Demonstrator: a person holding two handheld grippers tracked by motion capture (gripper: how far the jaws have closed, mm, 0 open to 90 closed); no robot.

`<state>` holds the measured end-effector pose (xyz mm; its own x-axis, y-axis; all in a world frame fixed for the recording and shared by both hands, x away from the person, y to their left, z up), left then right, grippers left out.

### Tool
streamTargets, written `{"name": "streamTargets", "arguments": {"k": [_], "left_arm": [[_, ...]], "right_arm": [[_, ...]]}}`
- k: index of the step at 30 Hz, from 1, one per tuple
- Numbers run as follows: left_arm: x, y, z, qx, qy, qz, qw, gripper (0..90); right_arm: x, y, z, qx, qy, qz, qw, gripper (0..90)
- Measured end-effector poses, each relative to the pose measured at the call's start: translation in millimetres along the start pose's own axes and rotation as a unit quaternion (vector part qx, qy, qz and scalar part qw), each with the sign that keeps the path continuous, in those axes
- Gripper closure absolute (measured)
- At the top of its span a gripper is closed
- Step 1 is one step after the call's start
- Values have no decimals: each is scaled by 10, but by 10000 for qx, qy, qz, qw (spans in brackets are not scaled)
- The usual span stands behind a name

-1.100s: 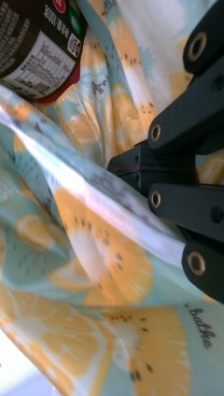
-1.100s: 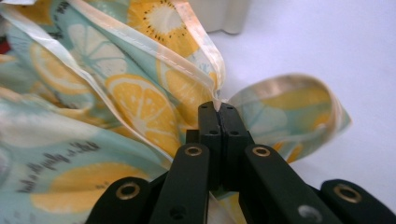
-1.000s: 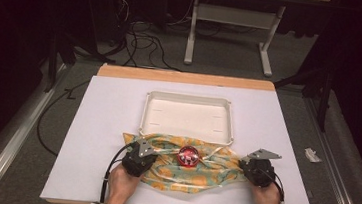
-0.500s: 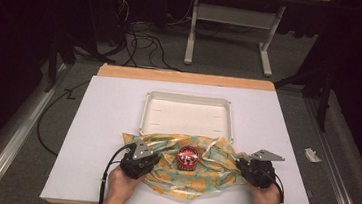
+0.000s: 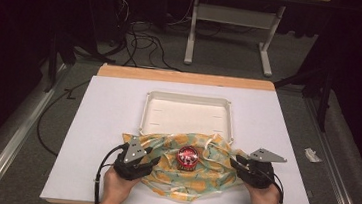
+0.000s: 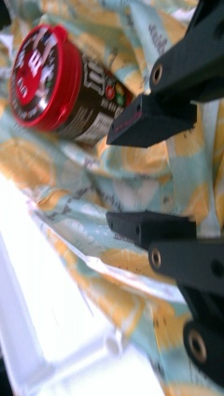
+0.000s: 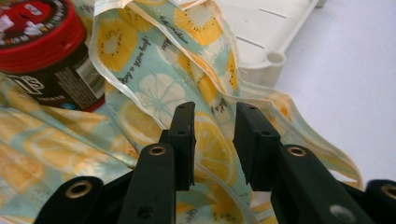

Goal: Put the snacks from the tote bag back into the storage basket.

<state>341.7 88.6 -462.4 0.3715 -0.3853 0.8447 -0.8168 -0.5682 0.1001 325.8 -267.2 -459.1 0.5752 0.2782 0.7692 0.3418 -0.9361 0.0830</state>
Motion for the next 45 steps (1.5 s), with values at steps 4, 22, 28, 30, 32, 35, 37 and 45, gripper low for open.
{"name": "streamTargets", "arguments": {"k": [4,22,28,30,32,35,37,45], "left_arm": [[-23,-72,-21,169,76,-108,9998,499],[-203,-268,163,125,-125,-474,9987,545],[-258,-289,217,146,-129,-521,9985,533],[-265,-287,233,150,-144,-490,9986,526],[-266,-283,243,166,-160,-484,9986,521],[-271,-282,248,168,-170,-490,9985,512],[-272,-284,250,159,-184,-496,9985,504],[-275,-276,255,143,-215,-450,9987,479]], "right_arm": [[15,-27,-14,108,73,35,9999,660],[168,-287,-121,585,478,-148,9970,561],[213,-383,-101,757,495,-202,9957,542],[234,-422,-100,808,529,-251,9950,536],[255,-461,-97,849,549,-302,9944,528],[285,-512,-86,920,569,-326,9936,517],[305,-552,-80,946,569,-378,9932,513],[392,-736,-49,1155,662,-629,9891,504]]}}
Point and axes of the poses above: each handheld gripper's, and its own axes: z roughly forward along the jaws, x roughly out of its top, y roughly to its right, the point moved 3 cm from there along z, roughly forward along the jaws, and after that the axes turned 11 degrees about -x, right-handed, at the moved point
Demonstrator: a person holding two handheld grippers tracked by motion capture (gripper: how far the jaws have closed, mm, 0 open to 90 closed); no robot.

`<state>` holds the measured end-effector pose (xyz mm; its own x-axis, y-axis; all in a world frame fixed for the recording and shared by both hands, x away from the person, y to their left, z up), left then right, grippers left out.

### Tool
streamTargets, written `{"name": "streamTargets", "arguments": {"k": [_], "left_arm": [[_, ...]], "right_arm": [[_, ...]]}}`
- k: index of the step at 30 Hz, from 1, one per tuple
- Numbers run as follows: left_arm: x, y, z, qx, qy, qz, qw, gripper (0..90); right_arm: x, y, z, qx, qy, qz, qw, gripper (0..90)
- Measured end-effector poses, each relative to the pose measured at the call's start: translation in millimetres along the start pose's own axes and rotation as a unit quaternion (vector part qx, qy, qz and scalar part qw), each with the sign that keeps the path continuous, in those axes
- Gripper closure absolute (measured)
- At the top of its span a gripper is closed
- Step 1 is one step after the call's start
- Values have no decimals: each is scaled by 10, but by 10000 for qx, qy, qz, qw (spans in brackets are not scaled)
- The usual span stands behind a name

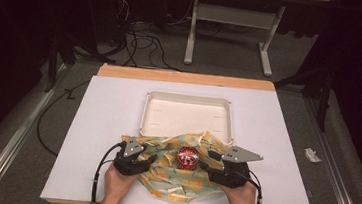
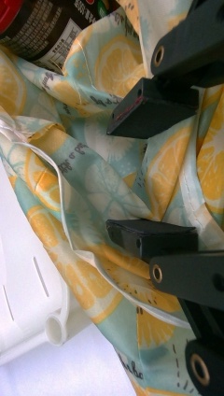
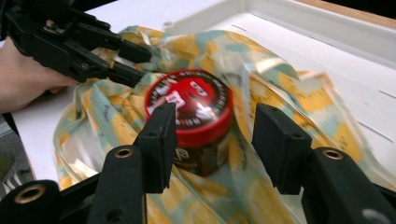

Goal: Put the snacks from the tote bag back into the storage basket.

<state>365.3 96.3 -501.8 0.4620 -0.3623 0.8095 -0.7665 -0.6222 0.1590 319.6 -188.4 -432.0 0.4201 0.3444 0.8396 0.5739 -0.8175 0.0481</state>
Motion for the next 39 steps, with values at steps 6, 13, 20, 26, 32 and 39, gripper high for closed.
{"name": "streamTargets", "arguments": {"k": [6,13,20,26,32,39], "left_arm": [[-1,2,1,13,-25,27,10000,477],[-1,12,6,45,-29,73,10000,472],[-2,18,4,50,-9,89,9999,471],[-1,18,5,51,-25,89,9999,471],[-2,19,4,65,-21,94,9999,471],[-1,18,5,63,-32,87,9999,471]], "right_arm": [[124,-123,100,181,40,-145,9997,452],[202,-203,304,279,-183,-327,9989,379],[206,-184,429,229,-323,-363,9986,322],[213,-157,472,252,-379,-361,9983,295],[213,-177,494,350,-428,-404,9976,262],[143,-238,582,246,-629,-574,9961,229]]}}
Point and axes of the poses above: each handheld gripper's, and its own axes: z roughly forward along the jaws, x roughly out of its top, y roughly to its right, the point moved 3 cm from there along z, roughly forward along the jaws, and after that the axes turned 11 degrees about -x, right-handed, at the moved point
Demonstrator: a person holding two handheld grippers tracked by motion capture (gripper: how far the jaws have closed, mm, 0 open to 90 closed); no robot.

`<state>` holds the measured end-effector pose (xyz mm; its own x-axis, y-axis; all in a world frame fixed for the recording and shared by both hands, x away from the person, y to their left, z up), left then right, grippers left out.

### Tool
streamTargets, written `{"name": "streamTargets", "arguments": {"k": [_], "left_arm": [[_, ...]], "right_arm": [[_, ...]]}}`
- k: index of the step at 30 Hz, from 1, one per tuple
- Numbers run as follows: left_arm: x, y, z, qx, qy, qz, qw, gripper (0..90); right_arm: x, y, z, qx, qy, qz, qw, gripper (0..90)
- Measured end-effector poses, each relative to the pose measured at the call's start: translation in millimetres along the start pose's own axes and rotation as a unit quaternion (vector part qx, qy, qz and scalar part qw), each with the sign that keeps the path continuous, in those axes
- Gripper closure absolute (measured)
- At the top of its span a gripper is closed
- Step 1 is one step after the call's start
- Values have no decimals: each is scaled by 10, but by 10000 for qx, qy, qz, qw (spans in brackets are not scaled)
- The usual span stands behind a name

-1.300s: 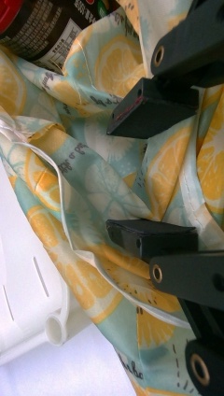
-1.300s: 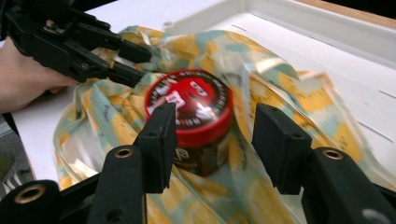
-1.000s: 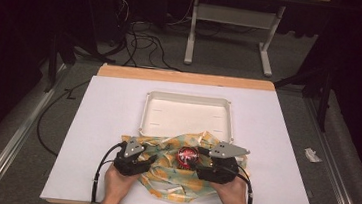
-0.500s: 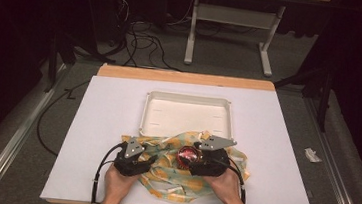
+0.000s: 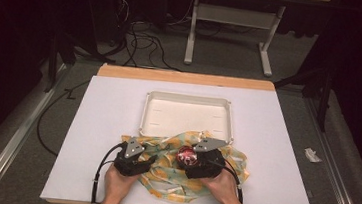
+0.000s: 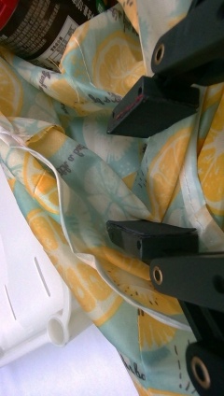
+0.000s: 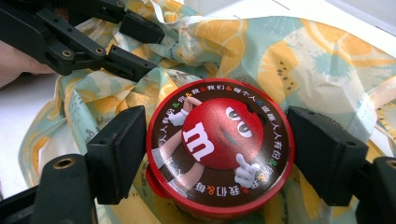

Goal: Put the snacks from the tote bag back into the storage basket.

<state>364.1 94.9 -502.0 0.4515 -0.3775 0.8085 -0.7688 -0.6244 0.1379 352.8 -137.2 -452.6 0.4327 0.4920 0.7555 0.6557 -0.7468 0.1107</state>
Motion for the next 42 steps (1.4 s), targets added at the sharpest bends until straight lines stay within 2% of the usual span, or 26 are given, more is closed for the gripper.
{"name": "streamTargets", "arguments": {"k": [3,8,16,17,26,42], "left_arm": [[0,0,-1,-4,4,1,10000,471],[0,0,0,-2,11,-1,10000,471],[-1,1,-1,-26,9,10,10000,483],[-1,3,-1,-29,11,13,10000,490],[-1,5,1,-52,-9,49,10000,526],[-2,8,-4,-90,5,61,9999,519]], "right_arm": [[-12,-23,29,-95,-96,-83,9999,229],[-18,-38,35,-189,-64,-138,9997,254],[-18,-72,1,-151,-111,-201,9996,260],[-18,-76,-5,-117,-55,-218,9997,260],[7,-39,-185,-119,66,-138,9998,260],[138,67,-483,-111,171,-131,9997,261]]}}
Point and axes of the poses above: each handheld gripper's, and its own axes: z roughly forward along the jaws, x roughly out of its top, y roughly to its right, the point moved 3 cm from there along z, roughly forward along the jaws, and after that the axes turned 11 degrees about -x, right-handed, at the moved point
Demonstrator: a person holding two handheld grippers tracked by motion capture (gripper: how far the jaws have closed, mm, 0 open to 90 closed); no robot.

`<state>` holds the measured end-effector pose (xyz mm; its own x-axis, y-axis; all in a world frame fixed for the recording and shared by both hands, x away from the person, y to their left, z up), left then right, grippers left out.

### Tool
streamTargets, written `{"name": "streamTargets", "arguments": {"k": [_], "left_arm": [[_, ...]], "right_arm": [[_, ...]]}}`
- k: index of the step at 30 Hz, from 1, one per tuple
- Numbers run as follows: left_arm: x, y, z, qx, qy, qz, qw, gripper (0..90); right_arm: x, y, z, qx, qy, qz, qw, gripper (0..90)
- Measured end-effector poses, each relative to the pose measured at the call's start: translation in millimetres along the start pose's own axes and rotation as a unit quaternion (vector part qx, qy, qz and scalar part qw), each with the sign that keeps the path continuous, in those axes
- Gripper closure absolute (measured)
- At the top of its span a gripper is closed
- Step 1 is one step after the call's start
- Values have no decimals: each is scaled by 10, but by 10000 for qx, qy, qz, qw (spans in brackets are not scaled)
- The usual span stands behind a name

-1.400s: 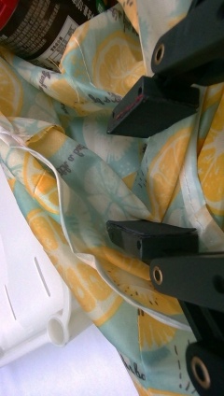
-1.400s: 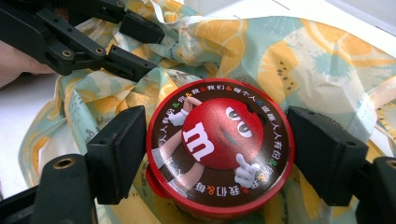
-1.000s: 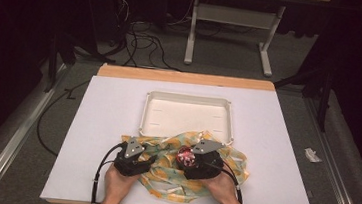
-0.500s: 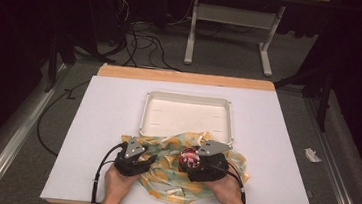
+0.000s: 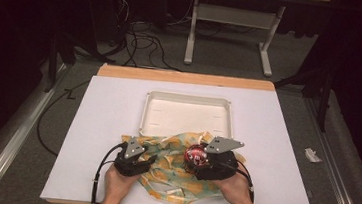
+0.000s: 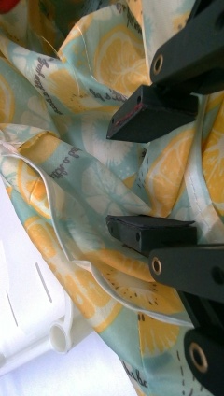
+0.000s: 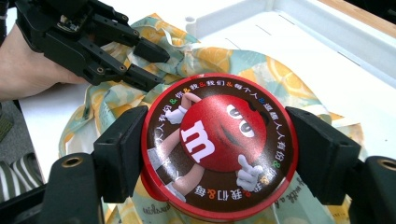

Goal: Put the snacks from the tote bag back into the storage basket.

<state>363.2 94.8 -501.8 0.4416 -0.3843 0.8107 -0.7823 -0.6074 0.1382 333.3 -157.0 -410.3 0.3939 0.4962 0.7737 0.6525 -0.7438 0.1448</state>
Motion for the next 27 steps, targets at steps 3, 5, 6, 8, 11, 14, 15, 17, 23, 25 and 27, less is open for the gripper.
{"name": "streamTargets", "arguments": {"k": [3,5,6,8,11,14,15,17,23,25,27], "left_arm": [[1,0,2,1,11,-14,10000,512],[1,0,2,1,13,-13,10000,507],[1,1,2,0,14,-12,10000,504],[1,0,0,-2,4,2,10000,499],[-1,-2,-5,3,-5,10,10000,494],[-1,-2,-5,10,-7,16,10000,488],[-1,-2,-3,7,-5,9,10000,488],[-1,-3,-3,-1,0,-3,10000,487],[-1,-3,-3,7,-3,0,10000,483],[0,1,1,13,15,-15,10000,481],[1,0,3,11,12,-16,10000,480]], "right_arm": [[20,20,-24,8,0,21,10000,261],[36,33,-41,47,7,72,10000,261],[45,38,-50,68,13,86,9999,261],[71,56,-74,74,15,92,9999,261],[112,83,-99,102,48,77,9999,261],[166,114,-131,118,57,65,9999,261],[184,124,-142,121,55,94,9999,261],[215,151,-164,133,61,77,9999,261],[291,221,-202,152,104,128,9997,261],[315,246,-214,134,112,123,9998,261],[346,276,-228,124,147,191,9996,261]]}}
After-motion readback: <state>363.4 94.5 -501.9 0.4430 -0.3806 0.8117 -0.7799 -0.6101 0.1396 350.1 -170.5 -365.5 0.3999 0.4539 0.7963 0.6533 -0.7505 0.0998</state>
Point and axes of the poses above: each handheld gripper's, and its own axes: z roughly forward along the jaws, x roughly out of its top, y roughly to its right, the point moved 3 cm from there along z, roughly forward along the jaws, and after that the axes turned 11 degrees about -x, right-handed, at the moved point
